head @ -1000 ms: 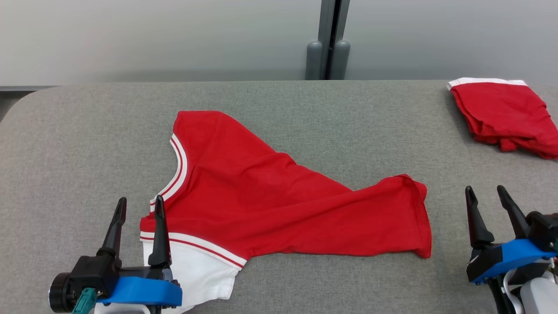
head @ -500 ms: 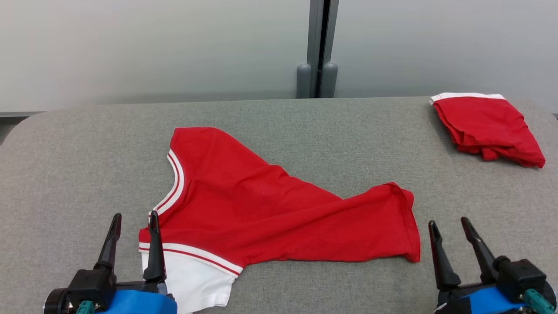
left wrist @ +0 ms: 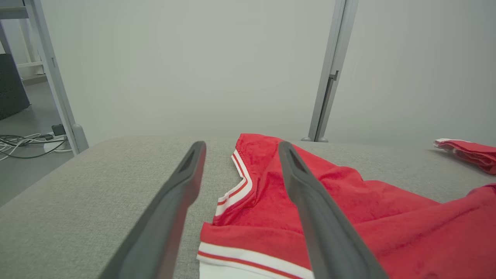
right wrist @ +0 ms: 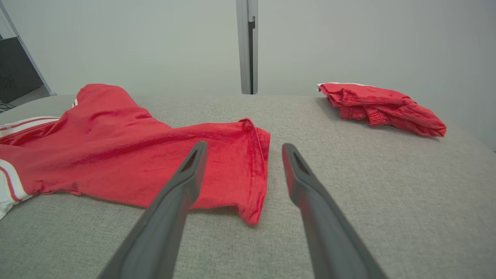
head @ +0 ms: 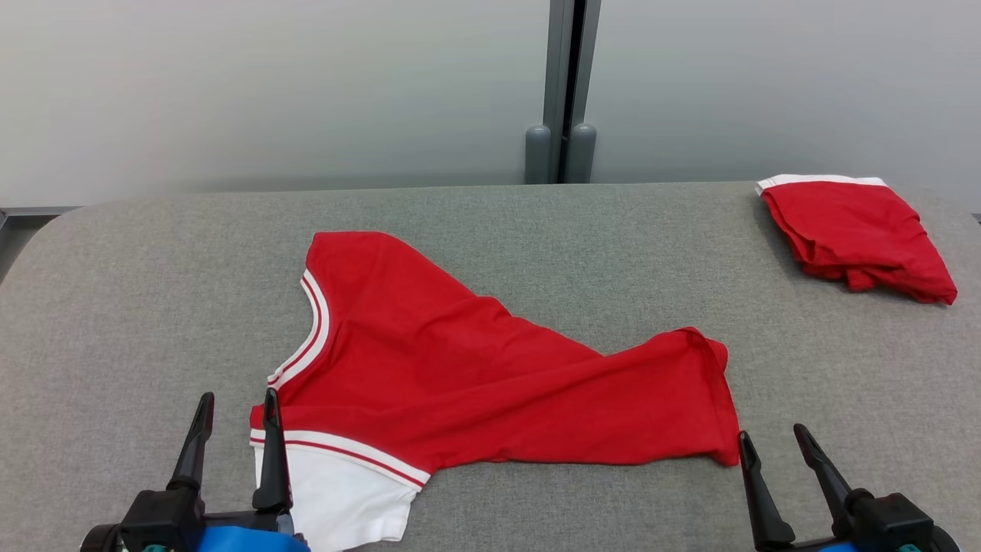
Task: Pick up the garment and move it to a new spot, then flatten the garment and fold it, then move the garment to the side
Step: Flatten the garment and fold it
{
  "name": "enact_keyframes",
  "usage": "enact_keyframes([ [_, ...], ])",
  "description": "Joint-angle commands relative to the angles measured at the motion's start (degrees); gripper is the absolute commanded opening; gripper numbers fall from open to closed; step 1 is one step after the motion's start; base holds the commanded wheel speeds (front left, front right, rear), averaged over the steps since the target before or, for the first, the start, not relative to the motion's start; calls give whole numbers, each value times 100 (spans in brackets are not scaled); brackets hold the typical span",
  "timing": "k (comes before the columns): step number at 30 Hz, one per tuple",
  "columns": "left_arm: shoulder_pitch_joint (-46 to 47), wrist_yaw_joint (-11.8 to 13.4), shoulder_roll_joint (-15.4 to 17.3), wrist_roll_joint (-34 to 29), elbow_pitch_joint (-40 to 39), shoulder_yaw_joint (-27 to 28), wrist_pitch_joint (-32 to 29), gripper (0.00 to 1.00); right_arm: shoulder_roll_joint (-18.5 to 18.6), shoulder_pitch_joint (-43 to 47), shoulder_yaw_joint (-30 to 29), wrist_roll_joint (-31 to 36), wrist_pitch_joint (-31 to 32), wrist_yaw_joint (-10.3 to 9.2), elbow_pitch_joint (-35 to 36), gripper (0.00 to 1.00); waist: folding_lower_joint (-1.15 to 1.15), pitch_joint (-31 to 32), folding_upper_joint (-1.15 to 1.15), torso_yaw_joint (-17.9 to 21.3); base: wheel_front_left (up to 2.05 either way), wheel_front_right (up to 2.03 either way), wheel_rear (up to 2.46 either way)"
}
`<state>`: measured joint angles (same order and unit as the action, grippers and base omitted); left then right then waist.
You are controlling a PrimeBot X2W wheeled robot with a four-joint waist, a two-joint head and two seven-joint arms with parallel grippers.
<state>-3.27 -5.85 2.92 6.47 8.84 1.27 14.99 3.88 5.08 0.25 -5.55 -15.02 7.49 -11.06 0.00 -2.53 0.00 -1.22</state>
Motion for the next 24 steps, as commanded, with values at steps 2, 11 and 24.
enact_keyframes([
  [2, -34, 30, -4, -21, -29, -13, 26, 100, -22, -68, -6, 68, -20, 1, -47, 100, 0, -1, 0, -17, 0, 0, 0],
  [11, 113, 26, -4, -23, -46, -28, 26, 100, 162, -755, -81, 140, 63, 2, -632, 100, 0, -152, 0, -93, 0, 0, 0],
  [24, 337, 5, -4, 41, 36, -99, 26, 100, 142, -1532, -218, 111, 147, 2, -2459, 100, 0, -467, 0, -341, 0, 0, 0],
])
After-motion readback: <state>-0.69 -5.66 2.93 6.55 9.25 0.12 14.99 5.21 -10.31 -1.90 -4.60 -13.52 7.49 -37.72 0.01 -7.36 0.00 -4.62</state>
